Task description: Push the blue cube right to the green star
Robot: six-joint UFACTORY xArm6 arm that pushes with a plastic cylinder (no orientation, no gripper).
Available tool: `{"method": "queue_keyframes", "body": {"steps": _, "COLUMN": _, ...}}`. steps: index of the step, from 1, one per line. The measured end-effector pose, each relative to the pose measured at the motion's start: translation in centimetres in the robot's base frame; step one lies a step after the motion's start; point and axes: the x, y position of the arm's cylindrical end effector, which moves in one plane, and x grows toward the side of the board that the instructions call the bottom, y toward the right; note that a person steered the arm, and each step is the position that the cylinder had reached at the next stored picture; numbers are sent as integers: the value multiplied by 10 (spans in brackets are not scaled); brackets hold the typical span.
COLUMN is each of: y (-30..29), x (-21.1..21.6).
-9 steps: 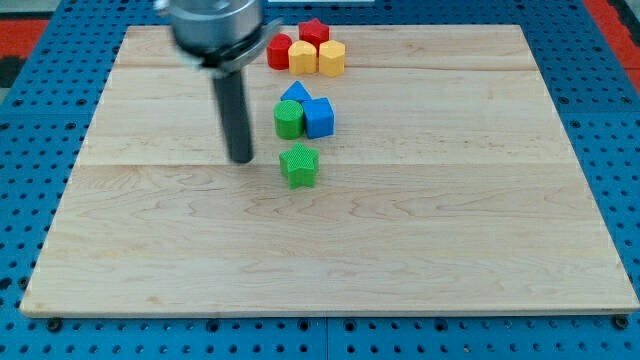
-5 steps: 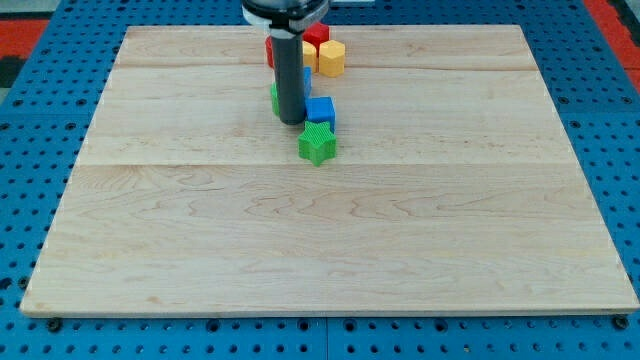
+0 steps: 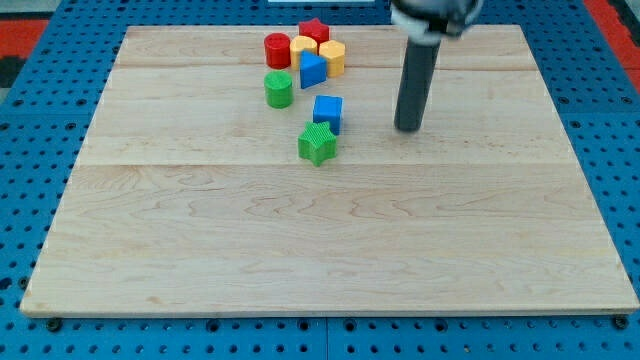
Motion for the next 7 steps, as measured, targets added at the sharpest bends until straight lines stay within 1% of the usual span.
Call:
{"method": "queue_keyframes", "body": {"steps": 1, "y": -87, "x": 11}}
{"method": "queue_keyframes", "body": {"steps": 2, "y": -121, "x": 1}}
{"method": "queue_keyframes", "body": {"steps": 3, "y": -120, "x": -22}}
{"method": "queue_keyframes", "body": {"steps": 4, "y": -118, "x": -23}}
{"method": "queue_keyframes", "body": {"steps": 5, "y": -53, "x": -18}}
{"method": "queue_keyframes", "body": {"steps": 6, "y": -75, "x": -69}}
{"method": "queue_keyframes", "body": {"steps": 7, "y": -58, "x": -66}}
